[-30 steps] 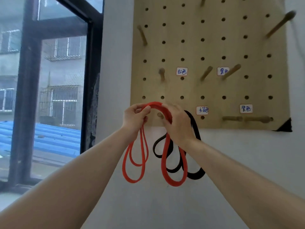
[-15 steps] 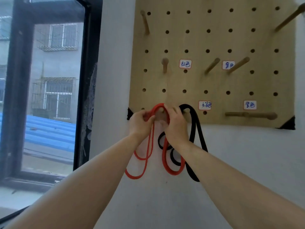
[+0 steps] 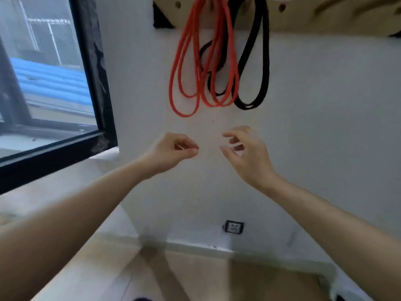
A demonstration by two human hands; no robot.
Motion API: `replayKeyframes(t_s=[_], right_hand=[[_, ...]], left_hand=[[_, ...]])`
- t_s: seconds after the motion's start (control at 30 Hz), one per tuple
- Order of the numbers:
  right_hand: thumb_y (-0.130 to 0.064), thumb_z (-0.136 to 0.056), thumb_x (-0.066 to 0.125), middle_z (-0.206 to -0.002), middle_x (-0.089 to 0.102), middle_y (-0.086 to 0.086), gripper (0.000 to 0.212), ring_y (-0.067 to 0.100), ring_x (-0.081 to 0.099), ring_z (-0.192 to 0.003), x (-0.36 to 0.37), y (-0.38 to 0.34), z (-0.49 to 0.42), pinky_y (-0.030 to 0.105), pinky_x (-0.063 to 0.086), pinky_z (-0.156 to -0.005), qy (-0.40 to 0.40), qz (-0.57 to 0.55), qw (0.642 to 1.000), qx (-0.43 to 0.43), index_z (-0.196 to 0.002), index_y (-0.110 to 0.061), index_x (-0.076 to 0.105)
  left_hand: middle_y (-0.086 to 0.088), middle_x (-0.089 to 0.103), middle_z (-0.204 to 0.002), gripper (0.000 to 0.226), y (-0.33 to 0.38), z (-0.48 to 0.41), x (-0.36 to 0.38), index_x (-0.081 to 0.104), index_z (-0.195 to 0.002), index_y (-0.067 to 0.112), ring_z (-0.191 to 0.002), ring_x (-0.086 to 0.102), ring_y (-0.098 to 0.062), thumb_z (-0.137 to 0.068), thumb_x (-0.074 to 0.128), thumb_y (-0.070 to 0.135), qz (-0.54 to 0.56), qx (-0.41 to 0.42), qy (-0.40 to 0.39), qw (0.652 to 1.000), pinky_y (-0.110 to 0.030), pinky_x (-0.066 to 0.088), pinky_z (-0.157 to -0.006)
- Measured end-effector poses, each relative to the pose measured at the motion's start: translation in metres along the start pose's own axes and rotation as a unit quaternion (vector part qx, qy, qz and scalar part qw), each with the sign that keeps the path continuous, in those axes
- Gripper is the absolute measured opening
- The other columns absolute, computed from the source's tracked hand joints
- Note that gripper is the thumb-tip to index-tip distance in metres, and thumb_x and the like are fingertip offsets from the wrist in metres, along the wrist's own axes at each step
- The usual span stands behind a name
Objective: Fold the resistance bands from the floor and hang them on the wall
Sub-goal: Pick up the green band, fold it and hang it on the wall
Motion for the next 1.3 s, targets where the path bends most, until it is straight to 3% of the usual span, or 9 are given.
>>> replayKeyframes(t_s=[0.17,0.33,0.43,0.6,0.7,0.87,1.0,1.17,1.3], right_hand=[[-0.016,-0.091,0.070,-0.079,0.068,-0.003,0.008,0.013,0.064,-0.062,0.067,0.092,0.102,0.031,0.055,-0.067,-0.182,-0.021,0.972,0.150,-0.099,-0.014,0.072],[-0.019,-0.093,0.069,-0.075,0.067,0.001,0.012,0.015,0.064,-0.059,0.152,0.157,0.217,0.023,0.052,-0.059,-0.423,-0.014,0.872,0.247,-0.102,-0.012,0.069],[-0.026,-0.089,0.073,-0.083,0.069,0.001,0.023,0.014,0.066,-0.068,0.191,0.181,0.291,0.023,0.053,-0.067,-0.537,0.028,0.803,0.256,-0.109,-0.015,0.069],[-0.033,-0.084,0.077,-0.110,0.069,0.001,0.043,0.019,0.064,-0.101,0.232,0.209,0.398,0.029,0.050,-0.088,-0.634,0.085,0.728,0.245,-0.123,-0.019,0.065],[-0.033,-0.084,0.077,-0.137,0.055,0.007,0.063,0.025,0.053,-0.125,0.243,0.221,0.443,0.029,0.041,-0.101,-0.649,0.089,0.711,0.255,-0.140,-0.016,0.053],[-0.033,-0.084,0.076,-0.124,0.057,0.006,0.044,0.025,0.055,-0.113,0.254,0.230,0.482,0.033,0.043,-0.089,-0.681,0.112,0.684,0.236,-0.121,-0.016,0.058],[-0.020,-0.085,0.074,-0.103,0.064,0.003,0.027,0.021,0.064,-0.096,0.250,0.250,0.478,0.025,0.043,-0.074,-0.649,0.066,0.689,0.316,-0.108,-0.017,0.062],[-0.022,-0.084,0.079,-0.097,0.069,0.005,0.022,0.024,0.067,-0.090,0.227,0.262,0.385,0.031,0.053,-0.075,-0.550,0.009,0.758,0.350,-0.099,-0.014,0.066],[-0.011,-0.089,0.073,-0.093,0.066,0.016,0.021,0.030,0.068,-0.084,0.197,0.243,0.291,0.039,0.062,-0.071,-0.445,-0.068,0.821,0.353,-0.103,-0.002,0.062]], left_hand=[[0.002,0.072,-0.084,0.013,-0.110,0.063,0.087,0.076,-0.103,0.010,-0.071,0.064,0.001,-0.092,0.074,0.014,0.021,-0.111,-0.081,0.990,-0.010,0.049,-0.068],[-0.003,0.074,-0.092,0.015,-0.224,0.134,0.184,0.074,-0.106,0.013,-0.080,0.068,-0.010,-0.092,0.074,0.018,-0.040,-0.203,-0.212,0.955,-0.026,0.054,-0.081],[0.001,0.076,-0.097,0.013,-0.280,0.181,0.230,0.075,-0.103,0.020,-0.093,0.070,-0.016,-0.091,0.074,0.025,-0.072,-0.246,-0.256,0.932,-0.029,0.055,-0.088],[0.004,0.069,-0.116,0.031,-0.334,0.247,0.293,0.067,-0.124,0.020,-0.109,0.065,-0.014,-0.094,0.067,0.029,-0.120,-0.263,-0.333,0.898,-0.021,0.046,-0.089],[0.001,0.061,-0.136,0.046,-0.360,0.272,0.320,0.058,-0.137,0.025,-0.125,0.057,-0.021,-0.093,0.066,0.037,-0.163,-0.233,-0.375,0.882,-0.035,0.045,-0.104],[0.008,0.060,-0.130,0.033,-0.381,0.300,0.342,0.064,-0.122,0.038,-0.125,0.046,-0.021,-0.092,0.060,0.049,-0.241,-0.188,-0.424,0.852,-0.046,0.040,-0.103],[0.012,0.064,-0.111,0.017,-0.395,0.299,0.326,0.068,-0.101,0.038,-0.110,0.052,-0.016,-0.096,0.057,0.049,-0.261,-0.207,-0.383,0.862,-0.040,0.040,-0.097],[0.005,0.069,-0.084,0.019,-0.417,0.301,0.280,0.069,-0.093,0.024,-0.078,0.066,-0.013,-0.099,0.056,0.037,-0.306,-0.335,-0.294,0.842,-0.033,0.058,-0.079],[0.005,0.071,-0.100,0.017,-0.407,0.283,0.274,0.069,-0.110,0.025,-0.091,0.067,-0.013,-0.095,0.065,0.029,-0.185,-0.371,-0.274,0.868,-0.031,0.055,-0.084]])
Point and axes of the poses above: each hand's wrist, its own z-axis away from the middle knuckle, its own x-axis out of the palm, y = z × x, the point moved 10 cm from there along -z, towards the middle knuckle
